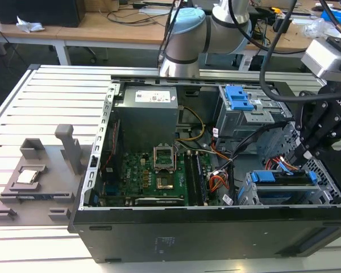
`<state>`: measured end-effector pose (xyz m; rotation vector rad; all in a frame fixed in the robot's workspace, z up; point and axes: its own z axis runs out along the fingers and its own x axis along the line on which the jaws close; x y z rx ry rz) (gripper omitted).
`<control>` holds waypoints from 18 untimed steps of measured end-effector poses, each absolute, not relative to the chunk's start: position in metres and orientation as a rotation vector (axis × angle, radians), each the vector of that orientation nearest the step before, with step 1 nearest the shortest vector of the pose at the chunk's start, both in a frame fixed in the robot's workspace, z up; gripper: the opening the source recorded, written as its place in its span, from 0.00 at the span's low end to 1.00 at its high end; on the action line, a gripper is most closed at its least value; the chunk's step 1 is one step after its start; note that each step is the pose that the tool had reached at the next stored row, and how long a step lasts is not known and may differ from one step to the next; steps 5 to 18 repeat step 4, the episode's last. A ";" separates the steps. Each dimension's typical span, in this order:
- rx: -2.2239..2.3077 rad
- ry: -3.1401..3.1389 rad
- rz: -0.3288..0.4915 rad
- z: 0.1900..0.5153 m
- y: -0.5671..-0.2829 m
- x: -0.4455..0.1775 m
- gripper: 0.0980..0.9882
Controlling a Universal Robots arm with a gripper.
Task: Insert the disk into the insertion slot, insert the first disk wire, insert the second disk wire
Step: 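Insert the second disk wire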
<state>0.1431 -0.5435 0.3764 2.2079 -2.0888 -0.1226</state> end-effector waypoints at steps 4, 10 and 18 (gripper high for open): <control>2.208 -2.089 -0.122 0.377 -0.544 0.143 0.00; 2.208 -2.089 -0.122 0.377 -0.544 0.143 0.00; 2.208 -2.089 -0.122 0.377 -0.544 0.143 0.00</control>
